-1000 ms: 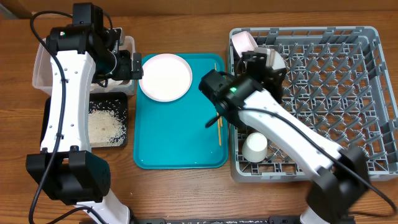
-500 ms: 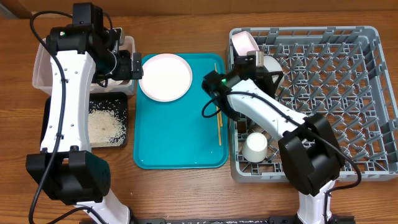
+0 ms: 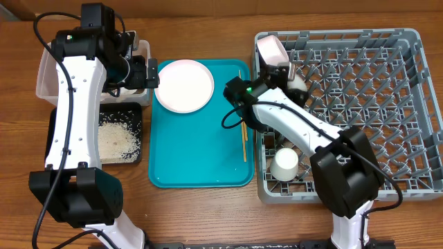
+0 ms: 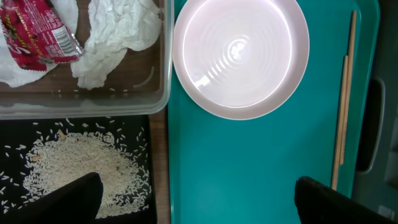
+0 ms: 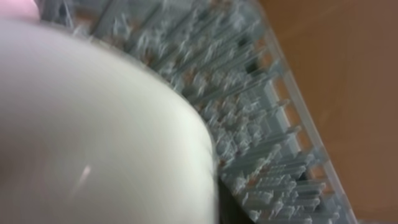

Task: Sort waste into correct bins and load items into the dishwasher
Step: 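Carry the green bowl into the rack and release it on its side, then reach right gripper to the white plate's edge and grasp it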

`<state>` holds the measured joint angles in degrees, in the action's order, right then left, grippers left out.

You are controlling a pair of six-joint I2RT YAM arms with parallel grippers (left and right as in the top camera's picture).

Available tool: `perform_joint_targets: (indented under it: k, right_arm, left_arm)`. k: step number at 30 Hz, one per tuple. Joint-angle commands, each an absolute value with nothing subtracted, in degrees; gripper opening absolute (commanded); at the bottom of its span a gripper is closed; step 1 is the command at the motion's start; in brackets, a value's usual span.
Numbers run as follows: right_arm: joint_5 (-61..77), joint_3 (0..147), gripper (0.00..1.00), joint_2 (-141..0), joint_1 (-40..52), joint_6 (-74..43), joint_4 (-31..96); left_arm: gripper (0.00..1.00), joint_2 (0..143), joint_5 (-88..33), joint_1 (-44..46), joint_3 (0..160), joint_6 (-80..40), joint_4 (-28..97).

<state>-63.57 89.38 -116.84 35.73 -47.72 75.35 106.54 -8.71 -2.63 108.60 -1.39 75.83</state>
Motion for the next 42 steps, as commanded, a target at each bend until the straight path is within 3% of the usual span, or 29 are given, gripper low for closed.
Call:
perform_joint_targets:
  k: [1, 7, 12, 17, 24, 33, 42]
  right_arm:
    - [-54.17, 89.1, 0.27, -117.25, 35.99, -47.09, 74.61]
    - [-53.36, 89.41, 0.46, -117.23, 35.99, -47.07, 74.65]
    - [-50.19, 91.42, 0.52, -117.23, 35.99, -47.05, 75.22]
    - [-47.55, 94.37, 0.68, -117.23, 35.99, -46.85, 77.08]
    - [-41.78, 99.2, 0.83, -117.12, 35.99, -44.47, 79.37]
    - [-36.86, 109.47, 0.96, -117.05, 35.92, -44.47, 86.3]
    - [-28.51, 112.62, 1.0, -117.03, 36.03, -44.47, 83.13]
  left_arm:
    - [1.0, 106.83, -8.56, -2.57, 109.65, -1.93, 75.85]
    - [1.0, 106.83, -8.56, -2.57, 109.65, -1.93, 75.85]
    - [1.0, 106.83, -8.56, -2.57, 109.65, -1.93, 75.85]
    - [1.0, 106.83, -8.56, -2.57, 109.65, -1.93, 75.85]
    - [1.0, 106.83, -8.56, -2.57, 109.65, -1.93, 75.85]
    - [1.0, 106.83, -8.56, -2.57, 109.65, -1.93, 75.85]
    - [1.0, 106.83, -8.56, -2.5, 109.65, -1.93, 75.85]
